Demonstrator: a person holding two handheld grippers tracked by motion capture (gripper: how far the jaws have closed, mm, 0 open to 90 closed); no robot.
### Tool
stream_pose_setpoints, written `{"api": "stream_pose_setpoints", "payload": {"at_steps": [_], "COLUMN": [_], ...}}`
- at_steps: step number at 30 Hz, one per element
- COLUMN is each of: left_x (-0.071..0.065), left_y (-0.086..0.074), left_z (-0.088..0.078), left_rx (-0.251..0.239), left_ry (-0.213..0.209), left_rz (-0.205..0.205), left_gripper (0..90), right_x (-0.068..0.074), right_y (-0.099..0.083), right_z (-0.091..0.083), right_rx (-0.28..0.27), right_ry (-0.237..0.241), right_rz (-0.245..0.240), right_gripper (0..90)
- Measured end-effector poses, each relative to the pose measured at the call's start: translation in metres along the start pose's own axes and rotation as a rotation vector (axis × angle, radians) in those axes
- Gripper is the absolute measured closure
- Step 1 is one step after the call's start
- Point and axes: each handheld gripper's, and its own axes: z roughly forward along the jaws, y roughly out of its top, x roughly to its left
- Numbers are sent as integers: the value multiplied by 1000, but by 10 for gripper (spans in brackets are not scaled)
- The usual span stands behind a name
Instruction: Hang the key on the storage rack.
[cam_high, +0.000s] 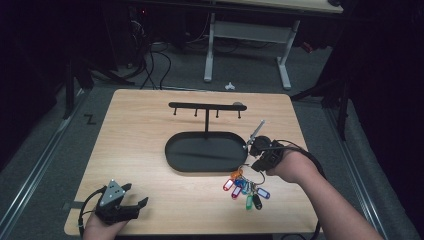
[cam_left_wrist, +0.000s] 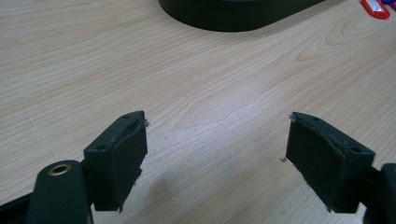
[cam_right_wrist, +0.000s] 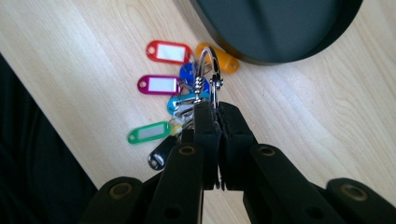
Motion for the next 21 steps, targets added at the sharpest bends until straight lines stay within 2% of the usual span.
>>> {"api": "stream_pose_setpoints", "payload": {"at_steps": [6,12,21], "left_x": [1,1,0], "left_y": [0,0,0], "left_z": [0,-1,0], "left_rx": [0,0,7], "left_ry": [-1,0,1], "left_rz": [-2,-5,-1], "left_gripper": [211,211,212], "right_x": [-3,-6,-7], "right_y": [5,8,17], "right_z": [-21,-33,-58], "right_rx": [-16,-15,-25], "right_ry": [-23,-39,-80], "right_rz": [5,10,-7], "right_gripper": [876,876,877]}}
